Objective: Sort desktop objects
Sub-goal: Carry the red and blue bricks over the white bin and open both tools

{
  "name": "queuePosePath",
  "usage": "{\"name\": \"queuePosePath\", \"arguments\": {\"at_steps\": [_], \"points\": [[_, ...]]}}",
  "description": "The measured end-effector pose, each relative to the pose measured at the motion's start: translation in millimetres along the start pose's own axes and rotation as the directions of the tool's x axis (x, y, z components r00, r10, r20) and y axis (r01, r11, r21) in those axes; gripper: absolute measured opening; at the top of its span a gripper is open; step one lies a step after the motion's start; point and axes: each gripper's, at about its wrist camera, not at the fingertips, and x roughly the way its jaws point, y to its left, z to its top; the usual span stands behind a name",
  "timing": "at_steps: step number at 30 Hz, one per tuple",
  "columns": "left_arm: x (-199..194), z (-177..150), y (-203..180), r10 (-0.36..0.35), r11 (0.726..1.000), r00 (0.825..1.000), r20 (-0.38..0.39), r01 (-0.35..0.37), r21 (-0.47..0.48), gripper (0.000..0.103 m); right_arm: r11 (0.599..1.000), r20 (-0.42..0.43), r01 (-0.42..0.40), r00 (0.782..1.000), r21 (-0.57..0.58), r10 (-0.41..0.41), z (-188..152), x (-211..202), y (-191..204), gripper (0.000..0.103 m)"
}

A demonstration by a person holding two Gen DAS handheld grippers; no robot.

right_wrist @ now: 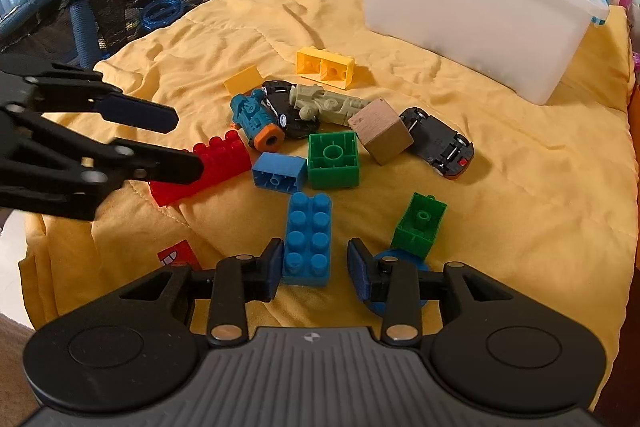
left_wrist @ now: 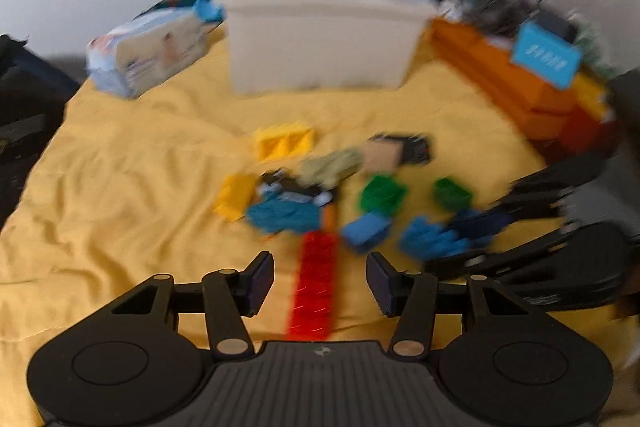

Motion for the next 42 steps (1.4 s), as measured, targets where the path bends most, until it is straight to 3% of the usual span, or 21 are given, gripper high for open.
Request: {"name": "queuePosePath", "arguments": {"at_steps": [5,7,12,17,23,26,29,32,33,34,35,37,42], "points": [[23,-12,-2,-0.002,1.000,0.997,-0.073,0.004,0.029,0.050,1.000,-0.012,0.002,1.000,-0.021,-0.002,0,4,2,0.038],[22,-13,-4,-0.004,0.999,0.998,-0.063,0.008,0.054,0.027,0.999,-0.009,0.011,1.000,-0.041,-0.012,1,2,4,0.027],[2,10,-4,-0.027,0.996,0.999,0.020,0.026,0.080,0.027,0.996,0.057,0.055,0.997,-0.077,-0.050,16,-17,2,0.027],[-19,69,4,-0.028,0.994,0.984,0.174,0.009,0.108,0.027,0.988,0.188,0.128,0.976,-0.088,-0.110,59,-43,-16,0.027],[-24,169,6,0.005,0.984,0.930,0.367,-0.070,0.164,0.027,0.952,0.353,0.296,0.902,-0.082,-0.250,133,-63,-54,0.027],[-2,213,8,0.025,0.981,0.920,0.392,-0.098,0.167,0.027,0.939,0.368,0.340,0.880,-0.049,-0.300,166,-54,-77,0.027],[29,240,12,0.040,0.988,0.928,0.370,-0.091,0.123,0.027,0.941,0.328,0.337,0.888,0.013,-0.323,187,-31,-103,0.027],[63,249,13,0.060,0.991,0.944,0.324,-0.094,0.091,0.028,0.932,0.281,0.360,0.891,0.039,-0.356,195,-7,-119,0.031],[71,249,15,0.066,0.992,0.952,0.299,-0.094,0.080,0.030,0.930,0.268,0.365,0.893,0.042,-0.362,193,-2,-120,0.036],[75,249,17,0.061,0.995,0.959,0.277,-0.082,0.065,0.032,0.929,0.255,0.366,0.895,0.050,-0.367,193,0,-121,0.050],[74,248,20,0.042,0.997,0.961,0.274,-0.058,0.051,0.034,0.931,0.255,0.361,0.896,0.059,-0.364,191,0,-120,0.053],[65,240,23,0.027,0.998,0.957,0.289,-0.043,0.050,0.046,0.937,0.289,0.346,0.893,0.053,-0.346,184,-9,-118,0.053],[35,208,31,0.015,0.999,0.950,0.313,-0.027,0.033,0.050,0.959,0.346,0.279,0.896,0.048,-0.278,160,-41,-109,0.053]]}}
